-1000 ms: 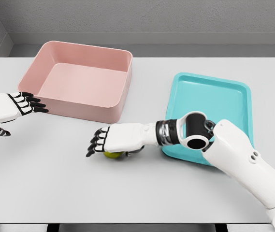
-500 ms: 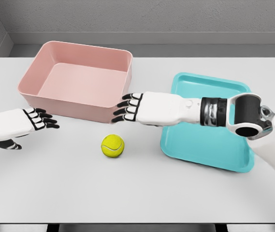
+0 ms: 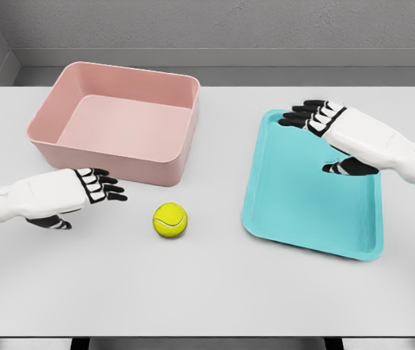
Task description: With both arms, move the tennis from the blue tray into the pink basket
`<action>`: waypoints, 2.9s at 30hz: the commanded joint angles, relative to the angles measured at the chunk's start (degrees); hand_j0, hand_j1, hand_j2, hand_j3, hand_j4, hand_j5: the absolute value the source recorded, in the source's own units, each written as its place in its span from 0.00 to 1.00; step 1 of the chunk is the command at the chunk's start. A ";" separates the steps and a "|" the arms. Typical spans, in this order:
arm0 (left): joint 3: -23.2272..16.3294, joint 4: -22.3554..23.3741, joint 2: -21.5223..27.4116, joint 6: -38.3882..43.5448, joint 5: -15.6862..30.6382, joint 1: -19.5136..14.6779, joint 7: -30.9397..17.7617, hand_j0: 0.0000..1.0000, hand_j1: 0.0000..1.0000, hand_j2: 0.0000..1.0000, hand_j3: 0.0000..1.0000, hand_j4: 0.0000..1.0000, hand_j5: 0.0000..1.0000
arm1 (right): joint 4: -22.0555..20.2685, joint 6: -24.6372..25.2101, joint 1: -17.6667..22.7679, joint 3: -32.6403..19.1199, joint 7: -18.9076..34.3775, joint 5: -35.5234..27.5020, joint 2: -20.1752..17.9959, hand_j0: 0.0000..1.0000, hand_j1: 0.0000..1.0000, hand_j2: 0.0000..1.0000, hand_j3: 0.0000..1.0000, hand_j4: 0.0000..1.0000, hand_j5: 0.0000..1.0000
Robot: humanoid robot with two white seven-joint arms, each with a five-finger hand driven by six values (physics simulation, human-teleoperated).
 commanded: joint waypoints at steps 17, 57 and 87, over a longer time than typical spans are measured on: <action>-2.69 -1.56 -6.13 0.07 -2.87 -3.08 -0.15 1.00 1.00 1.00 1.00 1.00 1.00 | 1.58 0.23 6.60 -8.50 -0.05 -4.35 2.88 1.00 1.00 1.00 1.00 1.00 1.00; -17.81 2.83 -15.36 0.07 -6.30 -15.38 -0.15 1.00 1.00 1.00 1.00 1.00 1.00 | 1.76 0.23 6.51 -8.50 -0.05 -4.44 2.97 1.00 1.00 1.00 1.00 1.00 1.00; -21.50 5.12 -16.33 0.07 -6.65 -16.44 -0.33 0.76 0.76 0.76 0.76 0.76 0.76 | 1.67 0.23 6.51 -8.50 -0.05 -4.44 2.97 1.00 1.00 1.00 1.00 1.00 1.00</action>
